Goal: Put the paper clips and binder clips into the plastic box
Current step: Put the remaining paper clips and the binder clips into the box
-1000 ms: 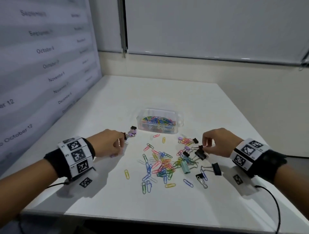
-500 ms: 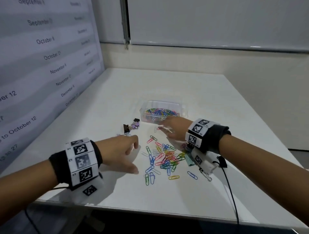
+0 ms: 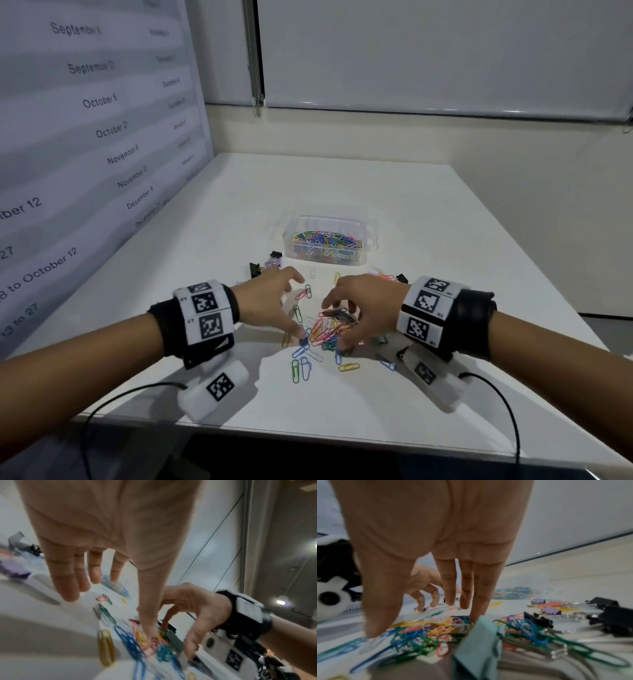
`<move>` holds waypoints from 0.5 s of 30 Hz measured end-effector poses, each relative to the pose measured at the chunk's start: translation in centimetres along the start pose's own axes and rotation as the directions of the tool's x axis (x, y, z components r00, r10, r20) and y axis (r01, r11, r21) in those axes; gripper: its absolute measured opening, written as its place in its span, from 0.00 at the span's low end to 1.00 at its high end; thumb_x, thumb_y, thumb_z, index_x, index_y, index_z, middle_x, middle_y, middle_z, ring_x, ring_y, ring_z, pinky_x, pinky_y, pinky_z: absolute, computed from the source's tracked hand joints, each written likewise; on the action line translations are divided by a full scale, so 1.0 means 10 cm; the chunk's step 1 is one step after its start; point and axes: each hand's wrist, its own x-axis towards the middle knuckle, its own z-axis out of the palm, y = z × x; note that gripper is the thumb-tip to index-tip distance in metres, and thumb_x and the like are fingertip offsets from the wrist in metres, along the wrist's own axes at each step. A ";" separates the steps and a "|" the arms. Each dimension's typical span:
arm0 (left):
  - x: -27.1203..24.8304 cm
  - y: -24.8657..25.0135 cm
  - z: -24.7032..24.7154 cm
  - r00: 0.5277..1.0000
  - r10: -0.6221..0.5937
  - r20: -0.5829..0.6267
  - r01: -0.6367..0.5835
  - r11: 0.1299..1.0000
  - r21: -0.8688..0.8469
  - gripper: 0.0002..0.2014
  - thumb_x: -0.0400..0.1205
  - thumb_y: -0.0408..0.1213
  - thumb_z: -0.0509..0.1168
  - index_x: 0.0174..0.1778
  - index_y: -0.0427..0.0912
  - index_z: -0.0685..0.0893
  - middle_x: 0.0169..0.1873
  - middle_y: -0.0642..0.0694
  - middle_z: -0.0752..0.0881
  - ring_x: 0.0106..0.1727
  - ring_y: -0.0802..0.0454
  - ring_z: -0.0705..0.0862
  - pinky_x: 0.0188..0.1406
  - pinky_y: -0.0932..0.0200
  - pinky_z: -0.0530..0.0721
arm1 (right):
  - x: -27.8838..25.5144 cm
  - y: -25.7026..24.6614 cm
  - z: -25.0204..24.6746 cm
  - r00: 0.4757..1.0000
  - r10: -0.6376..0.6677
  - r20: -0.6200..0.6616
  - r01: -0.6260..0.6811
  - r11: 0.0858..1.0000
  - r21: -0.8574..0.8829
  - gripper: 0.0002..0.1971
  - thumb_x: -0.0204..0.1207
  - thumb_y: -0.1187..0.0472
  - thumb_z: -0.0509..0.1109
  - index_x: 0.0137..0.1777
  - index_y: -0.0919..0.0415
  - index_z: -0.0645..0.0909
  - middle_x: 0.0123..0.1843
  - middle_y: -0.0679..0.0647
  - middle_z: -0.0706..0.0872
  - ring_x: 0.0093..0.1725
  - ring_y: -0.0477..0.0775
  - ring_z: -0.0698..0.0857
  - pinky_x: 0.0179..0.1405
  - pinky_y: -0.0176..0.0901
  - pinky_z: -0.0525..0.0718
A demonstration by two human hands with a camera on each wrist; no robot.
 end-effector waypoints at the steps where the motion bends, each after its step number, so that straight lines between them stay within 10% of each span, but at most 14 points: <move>1: 0.02 0.00 -0.03 1.000 -0.006 0.031 0.005 0.999 0.050 0.48 0.64 0.50 0.79 0.77 0.49 0.59 0.69 0.45 0.67 0.61 0.51 0.74 0.65 0.56 0.76 | -0.01 -0.01 0.00 1.000 0.017 0.014 -0.016 0.999 -0.027 0.36 0.62 0.45 0.79 0.70 0.52 0.72 0.61 0.50 0.76 0.51 0.48 0.74 0.50 0.40 0.72; 5: 0.09 0.01 -0.04 0.988 -0.057 0.145 0.023 0.973 0.230 0.52 0.61 0.61 0.77 0.78 0.56 0.57 0.74 0.45 0.61 0.78 0.45 0.60 0.78 0.43 0.65 | 0.01 -0.06 0.07 0.997 0.072 0.020 -0.069 0.991 -0.117 0.38 0.56 0.42 0.81 0.66 0.51 0.73 0.58 0.51 0.76 0.56 0.53 0.78 0.51 0.42 0.77; 15: -0.01 0.12 0.23 0.983 0.107 0.150 -0.135 0.972 0.192 0.35 0.66 0.51 0.78 0.66 0.51 0.69 0.58 0.47 0.68 0.57 0.49 0.74 0.63 0.50 0.78 | 0.08 0.12 -0.09 0.988 0.107 -0.115 -0.088 0.983 0.162 0.05 0.71 0.63 0.74 0.46 0.59 0.88 0.45 0.54 0.91 0.25 0.32 0.80 0.29 0.18 0.76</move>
